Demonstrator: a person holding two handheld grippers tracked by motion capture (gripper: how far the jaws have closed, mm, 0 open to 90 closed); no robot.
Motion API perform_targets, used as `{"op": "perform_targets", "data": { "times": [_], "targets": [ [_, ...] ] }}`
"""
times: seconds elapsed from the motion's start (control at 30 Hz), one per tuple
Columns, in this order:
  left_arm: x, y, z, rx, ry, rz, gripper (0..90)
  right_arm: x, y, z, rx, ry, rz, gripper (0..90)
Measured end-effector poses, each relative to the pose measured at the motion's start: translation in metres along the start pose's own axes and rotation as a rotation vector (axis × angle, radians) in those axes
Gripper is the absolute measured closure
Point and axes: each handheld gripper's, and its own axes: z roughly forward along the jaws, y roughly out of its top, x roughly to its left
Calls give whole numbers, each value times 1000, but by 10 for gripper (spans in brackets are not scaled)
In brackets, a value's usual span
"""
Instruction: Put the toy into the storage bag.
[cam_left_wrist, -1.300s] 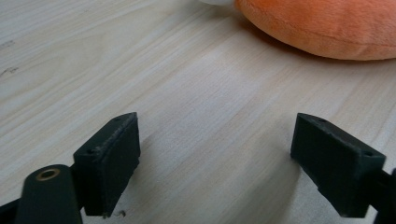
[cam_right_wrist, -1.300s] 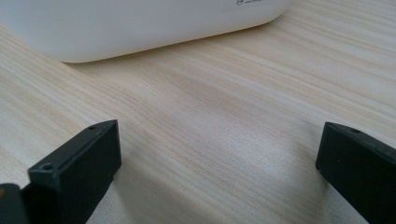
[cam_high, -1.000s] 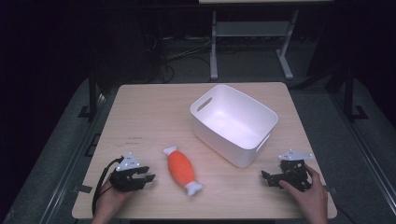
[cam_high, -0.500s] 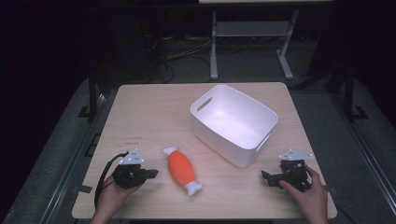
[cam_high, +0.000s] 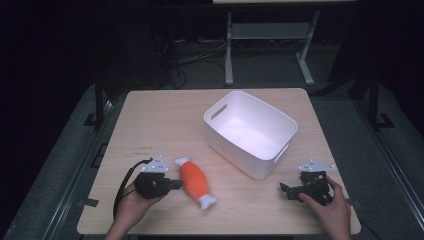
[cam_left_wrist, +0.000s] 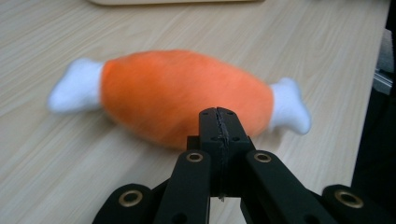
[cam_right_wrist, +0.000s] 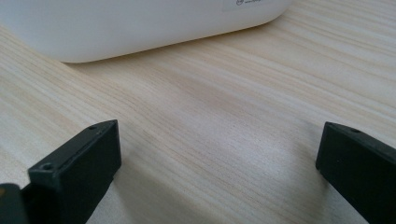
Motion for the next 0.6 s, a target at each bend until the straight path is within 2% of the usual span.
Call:
{"op": "perform_targets", "data": {
  "times": [0.27, 0.6],
  "targets": [
    [-9, 12, 11, 7, -33, 21, 897, 0, 0, 0, 0, 0, 0, 0],
    [-23, 30, 32, 26, -78, 68, 897, 0, 0, 0, 0, -1, 1, 0]
  ]
}}
